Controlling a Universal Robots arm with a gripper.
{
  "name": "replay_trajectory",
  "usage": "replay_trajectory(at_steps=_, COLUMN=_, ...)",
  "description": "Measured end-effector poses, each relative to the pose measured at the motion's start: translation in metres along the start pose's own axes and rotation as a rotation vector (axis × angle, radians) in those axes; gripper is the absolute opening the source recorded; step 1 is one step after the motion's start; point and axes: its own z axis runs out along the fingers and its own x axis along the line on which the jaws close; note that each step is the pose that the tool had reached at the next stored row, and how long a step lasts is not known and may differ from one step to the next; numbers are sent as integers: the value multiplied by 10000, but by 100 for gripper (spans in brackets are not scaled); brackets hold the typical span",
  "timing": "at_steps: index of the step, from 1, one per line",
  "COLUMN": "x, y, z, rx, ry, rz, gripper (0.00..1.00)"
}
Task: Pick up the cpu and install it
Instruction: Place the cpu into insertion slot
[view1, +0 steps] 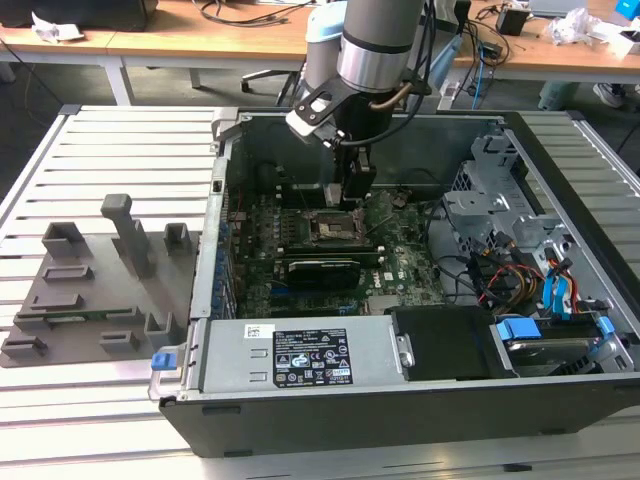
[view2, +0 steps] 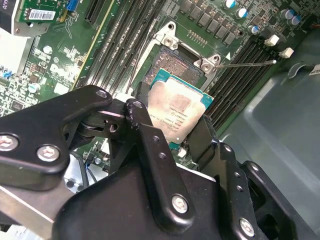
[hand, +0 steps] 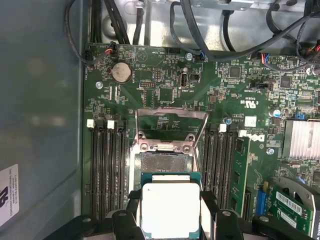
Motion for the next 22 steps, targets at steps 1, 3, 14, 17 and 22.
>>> replay_trajectory(at_steps=1, x=0, y=0, z=1, rx=0, ry=0, rz=0, gripper=55)
replay_trajectory(at_steps=3, x=1, y=1, z=7, rx=-2, ry=3, rz=0, gripper=55)
replay_trajectory(at_steps=14, x=41, y=10, z=121, rx=2, ry=-91, rz=7, gripper=55)
replay_trajectory(at_steps=17, x=52, y=2, z=167, rx=3, ry=-103, rz=8, gripper=55)
replay_trajectory(at_steps=22, x=58, y=-26, z=262, rx=3, ry=-103, rz=8, gripper=55)
